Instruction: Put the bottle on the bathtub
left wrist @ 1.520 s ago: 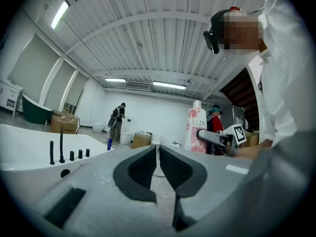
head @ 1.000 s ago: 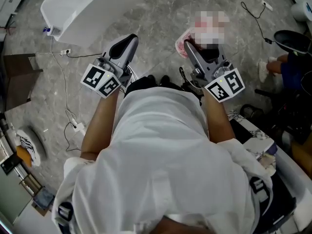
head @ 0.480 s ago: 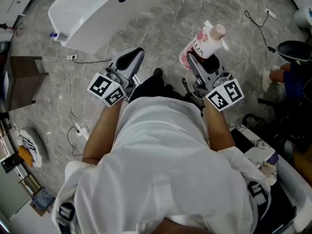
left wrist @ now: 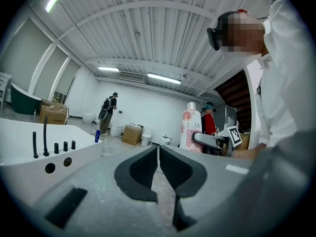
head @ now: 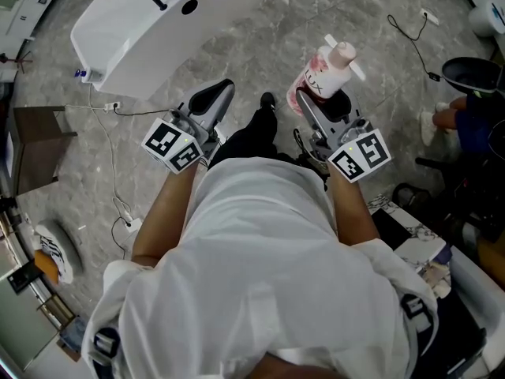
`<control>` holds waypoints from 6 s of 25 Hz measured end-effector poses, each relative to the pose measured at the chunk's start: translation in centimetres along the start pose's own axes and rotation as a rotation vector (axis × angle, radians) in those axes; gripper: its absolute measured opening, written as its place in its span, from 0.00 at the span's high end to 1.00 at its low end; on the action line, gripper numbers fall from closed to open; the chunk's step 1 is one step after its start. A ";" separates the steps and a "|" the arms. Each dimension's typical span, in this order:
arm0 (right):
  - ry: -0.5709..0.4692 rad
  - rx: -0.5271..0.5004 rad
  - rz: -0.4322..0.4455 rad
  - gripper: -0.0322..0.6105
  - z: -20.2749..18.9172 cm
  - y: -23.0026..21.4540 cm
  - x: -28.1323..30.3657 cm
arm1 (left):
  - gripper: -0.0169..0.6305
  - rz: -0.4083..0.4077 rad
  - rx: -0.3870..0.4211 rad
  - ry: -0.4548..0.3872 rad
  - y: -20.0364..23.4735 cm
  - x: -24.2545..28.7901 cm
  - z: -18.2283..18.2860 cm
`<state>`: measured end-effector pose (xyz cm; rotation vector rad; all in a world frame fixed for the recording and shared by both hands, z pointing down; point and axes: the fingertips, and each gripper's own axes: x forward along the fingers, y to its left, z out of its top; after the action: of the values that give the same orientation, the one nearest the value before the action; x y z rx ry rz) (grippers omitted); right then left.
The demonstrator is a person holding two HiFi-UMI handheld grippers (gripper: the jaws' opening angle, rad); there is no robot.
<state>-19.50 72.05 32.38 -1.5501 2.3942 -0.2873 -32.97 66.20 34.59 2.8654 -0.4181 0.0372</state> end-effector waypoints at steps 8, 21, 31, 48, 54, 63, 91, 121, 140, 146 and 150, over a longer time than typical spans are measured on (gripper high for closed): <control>0.015 0.024 -0.003 0.60 0.5 -3.6 2.1 | 0.94 -0.035 -0.009 -0.016 2.6 4.5 0.9; -0.017 0.091 -0.014 0.60 3.9 -16.0 12.0 | 0.94 0.003 -0.065 -0.014 14.8 14.2 4.0; -0.012 0.050 -0.032 0.60 7.4 -25.4 20.1 | 0.94 -0.043 -0.068 -0.053 24.0 24.4 7.9; 0.042 0.088 -0.009 0.60 9.1 -32.6 26.5 | 0.94 -0.034 -0.161 -0.109 31.6 30.9 8.3; 0.055 0.107 0.024 0.60 9.2 -37.0 29.9 | 0.94 0.003 -0.166 -0.106 35.3 34.3 8.5; 0.082 0.054 0.090 0.60 13.2 -45.8 37.8 | 0.94 0.109 -0.167 -0.138 42.8 41.2 12.6; 0.135 0.011 0.232 0.60 12.2 -61.8 62.1 | 0.94 0.534 -0.164 -0.182 61.0 47.1 15.8; 0.133 -0.102 -0.094 0.60 -4.7 -69.6 75.9 | 0.94 0.456 -0.290 -0.097 81.9 55.4 1.6; 0.212 -0.126 0.140 0.60 -17.4 -74.2 77.7 | 0.94 0.629 -0.285 -0.093 86.5 59.1 -9.1; 0.196 -0.130 0.137 0.60 -18.4 -74.9 77.1 | 0.94 0.662 -0.328 -0.104 86.7 59.8 -11.7; 0.175 -0.172 0.152 0.60 -18.9 -74.7 77.2 | 0.94 0.654 -0.327 -0.112 86.6 60.3 -12.3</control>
<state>8.38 -28.48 64.16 -1.4556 2.7205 -0.1963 0.33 -28.02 70.63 2.3065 -1.2357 -0.0692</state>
